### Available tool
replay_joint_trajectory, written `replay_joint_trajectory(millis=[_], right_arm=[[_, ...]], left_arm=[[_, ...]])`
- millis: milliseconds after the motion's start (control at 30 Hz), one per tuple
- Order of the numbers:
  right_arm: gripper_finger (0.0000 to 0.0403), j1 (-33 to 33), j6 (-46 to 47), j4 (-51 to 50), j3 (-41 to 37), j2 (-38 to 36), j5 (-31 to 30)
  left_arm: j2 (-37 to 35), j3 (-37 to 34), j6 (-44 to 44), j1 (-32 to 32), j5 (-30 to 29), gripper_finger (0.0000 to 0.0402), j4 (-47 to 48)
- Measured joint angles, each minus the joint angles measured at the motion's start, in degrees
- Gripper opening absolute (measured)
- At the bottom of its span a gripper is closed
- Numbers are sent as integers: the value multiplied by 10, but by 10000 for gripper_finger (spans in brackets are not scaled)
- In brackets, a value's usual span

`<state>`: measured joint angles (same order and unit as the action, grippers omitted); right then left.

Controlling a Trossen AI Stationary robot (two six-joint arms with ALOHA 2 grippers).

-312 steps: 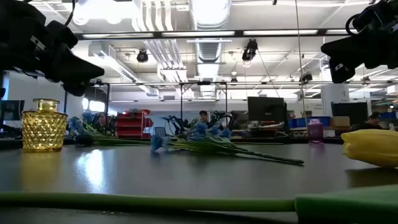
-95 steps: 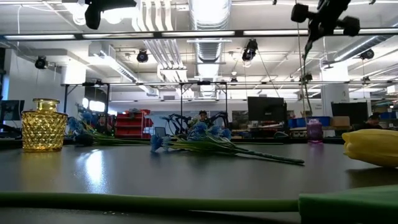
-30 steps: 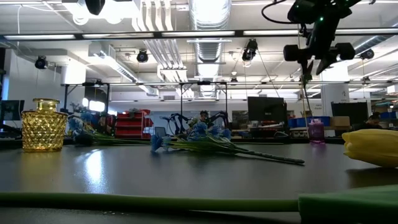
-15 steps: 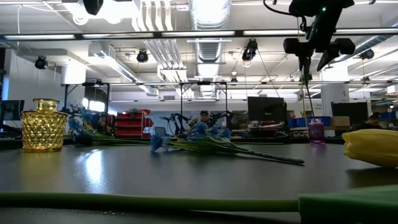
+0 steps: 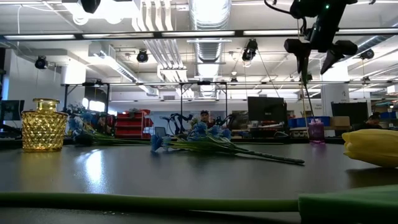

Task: Sort flowers into vase by color
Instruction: Put the top red flower into the purple vase, then put the red flower into the purple vase

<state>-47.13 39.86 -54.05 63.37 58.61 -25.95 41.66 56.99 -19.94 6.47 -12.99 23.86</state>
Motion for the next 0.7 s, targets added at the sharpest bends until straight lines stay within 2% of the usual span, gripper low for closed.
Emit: replay_joint_trajectory(millis=[267,700], right_arm=[[356,0,-11,-23,0,-1,94],[361,0,-39,-40,60,-12,107]], left_arm=[[-14,0,0,0,0,0,4],[-30,0,9,0,-2,0,4]])
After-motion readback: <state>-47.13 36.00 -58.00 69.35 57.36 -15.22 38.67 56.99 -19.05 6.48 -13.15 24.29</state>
